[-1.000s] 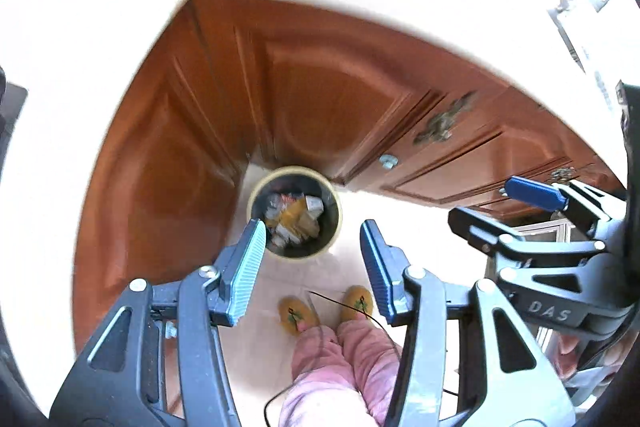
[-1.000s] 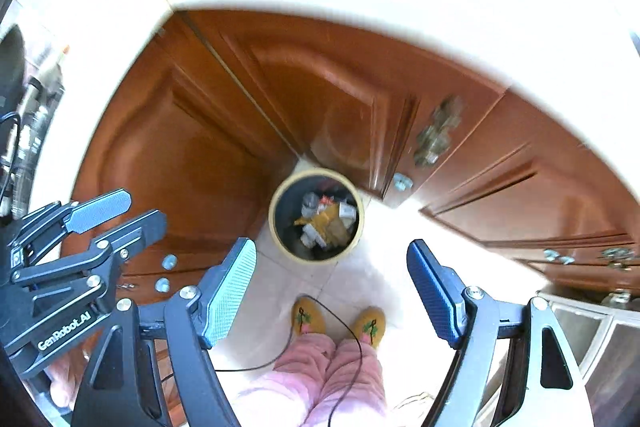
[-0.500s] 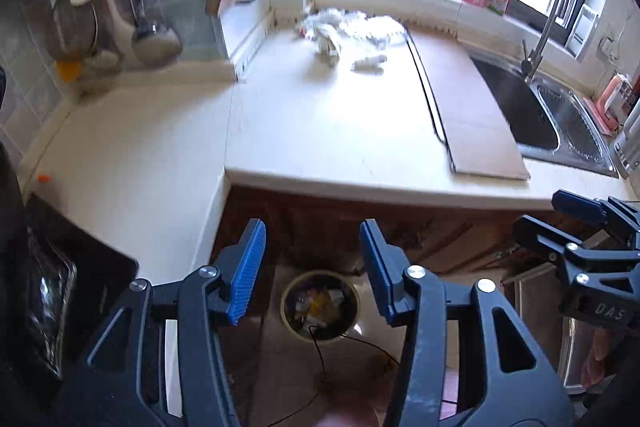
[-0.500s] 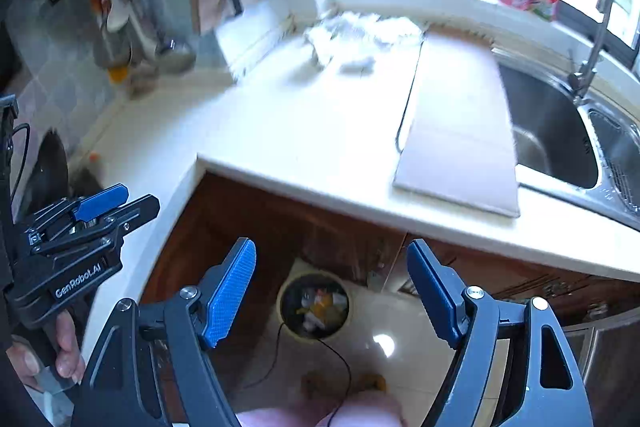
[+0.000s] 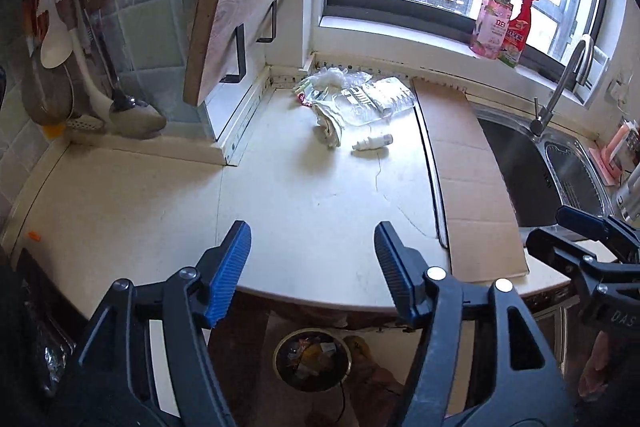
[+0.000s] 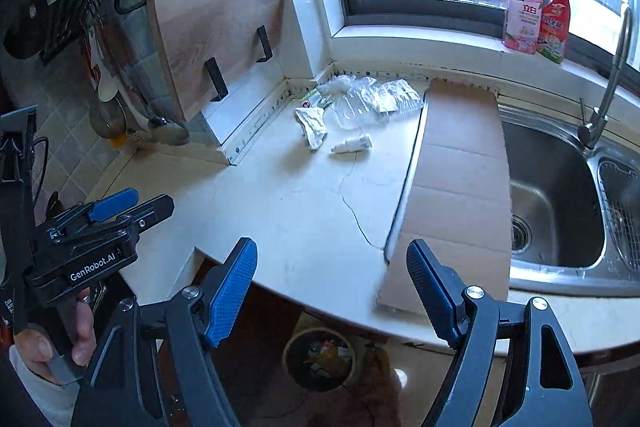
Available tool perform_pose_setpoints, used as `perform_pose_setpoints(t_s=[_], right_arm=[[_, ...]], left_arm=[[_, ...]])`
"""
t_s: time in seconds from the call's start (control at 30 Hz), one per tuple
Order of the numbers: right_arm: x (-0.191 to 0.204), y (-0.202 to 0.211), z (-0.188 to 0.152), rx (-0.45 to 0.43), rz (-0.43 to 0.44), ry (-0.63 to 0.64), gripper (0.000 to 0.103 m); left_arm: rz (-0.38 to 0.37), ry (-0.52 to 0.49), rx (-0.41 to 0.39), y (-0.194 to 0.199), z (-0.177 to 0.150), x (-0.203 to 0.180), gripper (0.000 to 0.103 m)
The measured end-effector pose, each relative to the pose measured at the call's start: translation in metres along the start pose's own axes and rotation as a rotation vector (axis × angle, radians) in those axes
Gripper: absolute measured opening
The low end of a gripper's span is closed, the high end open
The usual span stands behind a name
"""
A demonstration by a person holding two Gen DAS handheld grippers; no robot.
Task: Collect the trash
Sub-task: 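Raise both tools back up toward the tissue and white bottle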
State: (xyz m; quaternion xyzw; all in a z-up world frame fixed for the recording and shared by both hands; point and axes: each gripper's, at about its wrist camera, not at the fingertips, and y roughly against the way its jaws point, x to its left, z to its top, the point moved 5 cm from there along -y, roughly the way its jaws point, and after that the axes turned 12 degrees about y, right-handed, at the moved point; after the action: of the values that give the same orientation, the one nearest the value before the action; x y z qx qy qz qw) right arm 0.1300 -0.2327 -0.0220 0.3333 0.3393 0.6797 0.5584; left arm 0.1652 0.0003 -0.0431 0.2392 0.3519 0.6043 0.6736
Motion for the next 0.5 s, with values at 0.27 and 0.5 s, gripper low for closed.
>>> perform_pose_setpoints(t_s=[0.27,0.5], right_arm=[[-0.052,-0.112,0.077,0.052,0.100,0.010,0.073],[-0.092,-0.217,0.107,0.177,0.219,-0.087,0.065]], left_arm=[[0.056,-0.029,0.050,-0.091,0.061,-0.039,0.061],[0.033,0.066,0.136,-0.182,0.097,-0.057,0.061]])
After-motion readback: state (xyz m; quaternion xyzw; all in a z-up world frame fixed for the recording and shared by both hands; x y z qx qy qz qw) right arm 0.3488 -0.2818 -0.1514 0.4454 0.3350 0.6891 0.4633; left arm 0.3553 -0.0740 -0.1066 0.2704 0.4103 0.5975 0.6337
